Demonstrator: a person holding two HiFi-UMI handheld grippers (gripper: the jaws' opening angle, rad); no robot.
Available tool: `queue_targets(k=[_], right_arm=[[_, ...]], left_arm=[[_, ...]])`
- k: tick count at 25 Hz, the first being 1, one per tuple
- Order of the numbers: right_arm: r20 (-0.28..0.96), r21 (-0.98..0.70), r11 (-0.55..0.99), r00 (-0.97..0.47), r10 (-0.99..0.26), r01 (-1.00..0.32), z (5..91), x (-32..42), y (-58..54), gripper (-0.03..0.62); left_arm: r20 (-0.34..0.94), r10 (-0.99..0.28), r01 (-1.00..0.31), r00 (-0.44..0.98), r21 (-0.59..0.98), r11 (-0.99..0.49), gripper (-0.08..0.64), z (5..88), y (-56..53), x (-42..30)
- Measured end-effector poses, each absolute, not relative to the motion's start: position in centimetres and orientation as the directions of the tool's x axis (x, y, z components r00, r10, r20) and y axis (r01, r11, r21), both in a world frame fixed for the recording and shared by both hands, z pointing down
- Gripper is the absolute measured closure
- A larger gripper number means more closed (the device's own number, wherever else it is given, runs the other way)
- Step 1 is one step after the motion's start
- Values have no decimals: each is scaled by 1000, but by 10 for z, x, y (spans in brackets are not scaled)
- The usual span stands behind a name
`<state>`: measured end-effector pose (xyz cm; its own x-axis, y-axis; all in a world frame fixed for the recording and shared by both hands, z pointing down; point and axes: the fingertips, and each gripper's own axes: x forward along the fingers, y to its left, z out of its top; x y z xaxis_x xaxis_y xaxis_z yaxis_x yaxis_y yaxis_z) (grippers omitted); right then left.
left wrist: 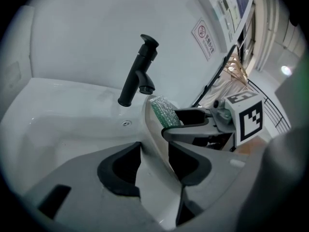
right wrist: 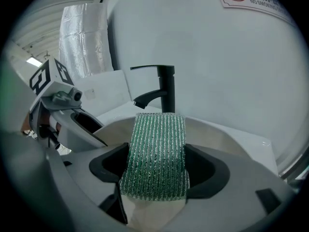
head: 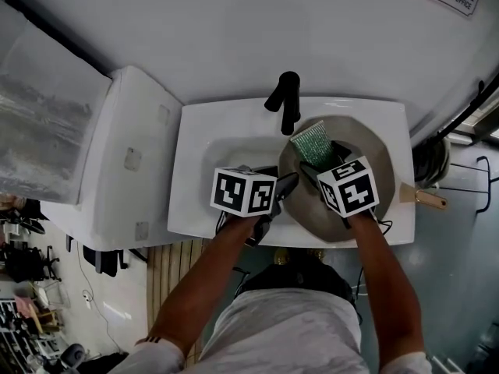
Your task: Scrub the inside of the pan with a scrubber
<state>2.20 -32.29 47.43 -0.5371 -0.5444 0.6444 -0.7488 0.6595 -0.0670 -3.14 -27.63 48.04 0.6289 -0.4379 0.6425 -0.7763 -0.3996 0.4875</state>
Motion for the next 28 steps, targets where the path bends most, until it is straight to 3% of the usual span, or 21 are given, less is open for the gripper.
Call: queue_targets(k=[12,28], right_arm=[[662,-5,653,-492,-566,-758,497,18,-340,238],[790,168,477,-172,-588,-863,518,123,-351,238]], left_arm=[[639,-473,-795,607,495,-351,393,481,-277,-35],[619,-468,-776,630,519,-357,388,481,-278,-35]])
